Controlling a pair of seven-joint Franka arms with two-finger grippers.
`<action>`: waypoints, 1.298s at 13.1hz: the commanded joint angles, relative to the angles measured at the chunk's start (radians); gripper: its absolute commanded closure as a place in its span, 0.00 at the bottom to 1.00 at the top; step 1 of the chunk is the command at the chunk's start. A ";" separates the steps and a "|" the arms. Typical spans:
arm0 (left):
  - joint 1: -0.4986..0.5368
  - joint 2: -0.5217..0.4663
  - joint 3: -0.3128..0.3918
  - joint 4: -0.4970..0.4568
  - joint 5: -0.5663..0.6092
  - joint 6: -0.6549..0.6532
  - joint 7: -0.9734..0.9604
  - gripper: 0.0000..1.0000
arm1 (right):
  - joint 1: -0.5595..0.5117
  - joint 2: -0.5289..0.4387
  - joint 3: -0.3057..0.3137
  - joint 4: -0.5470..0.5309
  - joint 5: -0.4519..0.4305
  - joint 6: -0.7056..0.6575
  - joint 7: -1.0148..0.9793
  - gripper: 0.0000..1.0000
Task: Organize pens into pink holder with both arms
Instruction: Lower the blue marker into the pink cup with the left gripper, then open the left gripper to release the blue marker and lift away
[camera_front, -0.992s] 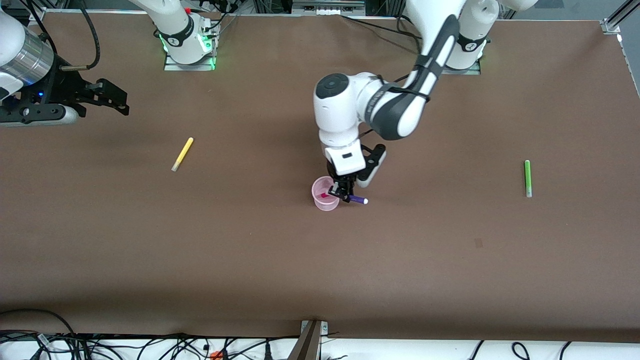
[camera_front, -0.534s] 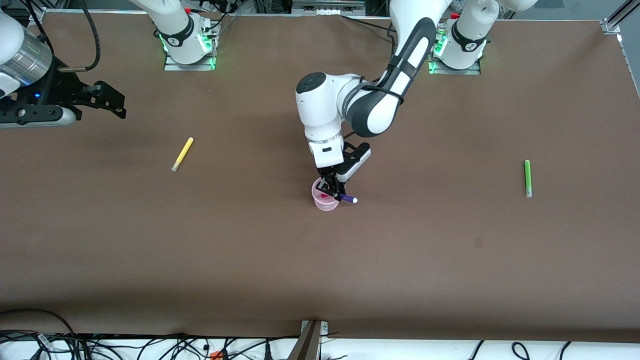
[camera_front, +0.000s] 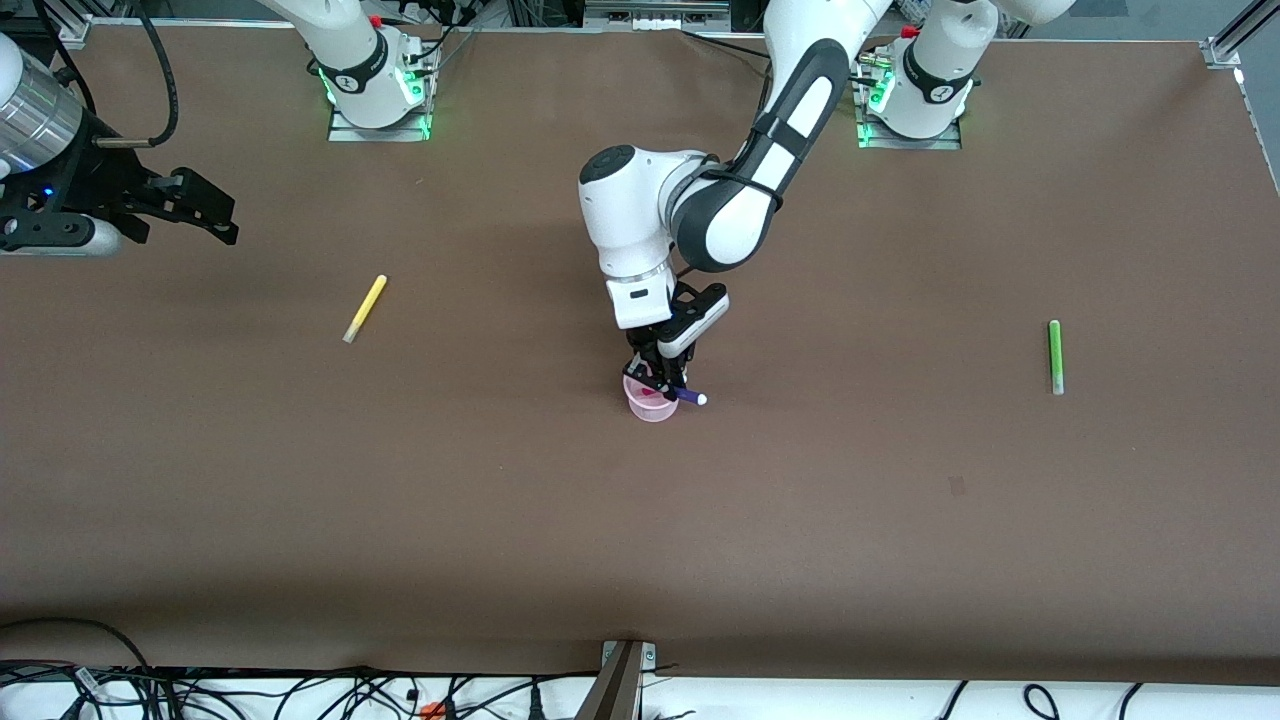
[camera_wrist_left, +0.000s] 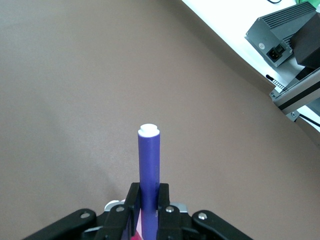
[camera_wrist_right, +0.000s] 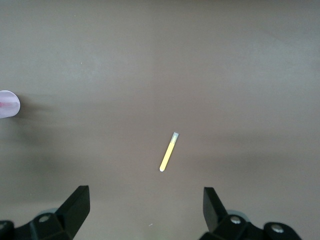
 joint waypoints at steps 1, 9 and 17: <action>-0.021 0.022 0.015 0.033 0.035 -0.019 -0.029 1.00 | -0.002 0.011 0.002 0.026 0.011 -0.019 0.012 0.00; -0.021 0.019 0.015 0.036 0.029 -0.019 -0.047 0.53 | 0.002 0.011 0.004 0.024 0.010 -0.034 0.026 0.00; 0.104 -0.138 0.003 0.063 -0.127 -0.071 0.136 0.11 | 0.004 0.011 0.004 0.026 0.011 -0.036 0.031 0.00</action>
